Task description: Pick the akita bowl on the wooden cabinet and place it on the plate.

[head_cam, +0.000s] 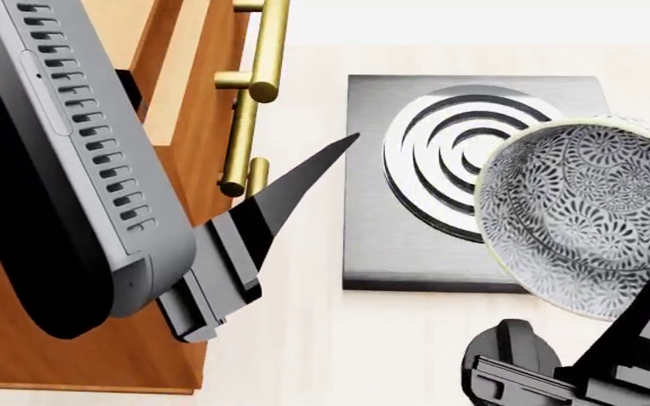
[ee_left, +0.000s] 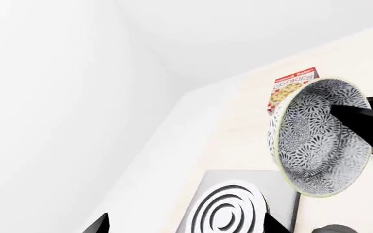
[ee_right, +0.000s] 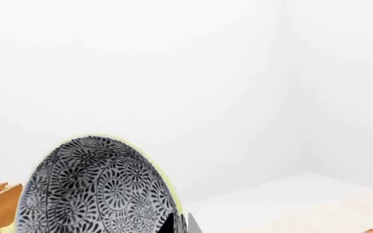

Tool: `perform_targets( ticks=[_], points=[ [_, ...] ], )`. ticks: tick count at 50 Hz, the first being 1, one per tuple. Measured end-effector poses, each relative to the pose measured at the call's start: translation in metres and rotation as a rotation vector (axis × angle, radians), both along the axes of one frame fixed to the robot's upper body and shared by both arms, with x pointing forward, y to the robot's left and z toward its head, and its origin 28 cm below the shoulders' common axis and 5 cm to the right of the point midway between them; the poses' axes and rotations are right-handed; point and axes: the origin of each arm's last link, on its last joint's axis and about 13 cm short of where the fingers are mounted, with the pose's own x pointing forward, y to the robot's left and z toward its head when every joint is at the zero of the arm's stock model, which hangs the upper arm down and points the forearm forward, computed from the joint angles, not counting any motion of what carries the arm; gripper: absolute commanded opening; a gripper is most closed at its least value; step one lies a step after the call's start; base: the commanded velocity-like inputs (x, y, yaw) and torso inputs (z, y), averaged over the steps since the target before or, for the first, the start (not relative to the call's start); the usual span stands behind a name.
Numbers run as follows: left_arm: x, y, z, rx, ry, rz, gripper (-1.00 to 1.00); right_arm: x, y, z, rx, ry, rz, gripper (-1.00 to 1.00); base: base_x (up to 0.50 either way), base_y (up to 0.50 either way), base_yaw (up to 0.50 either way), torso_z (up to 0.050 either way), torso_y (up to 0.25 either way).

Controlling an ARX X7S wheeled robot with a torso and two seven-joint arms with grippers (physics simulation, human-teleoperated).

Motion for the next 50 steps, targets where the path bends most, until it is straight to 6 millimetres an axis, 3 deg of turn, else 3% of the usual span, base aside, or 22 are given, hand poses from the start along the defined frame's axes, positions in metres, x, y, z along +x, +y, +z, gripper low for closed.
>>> perform_targets(
  ticks=[27,50],
  points=[
    [-0.007,-0.001,0.01,-0.005,-0.045,0.007,1.0,-0.021,-0.03,0.006,0.102,-0.049,-0.117,-1.0,0.0,0.0,0.0,0.0,0.0],
    [-0.012,-0.003,0.014,-0.007,-0.07,0.0,1.0,-0.024,-0.05,0.009,0.142,-0.009,-0.221,-1.0,0.0,0.0,0.0,0.0,0.0]
  ],
)
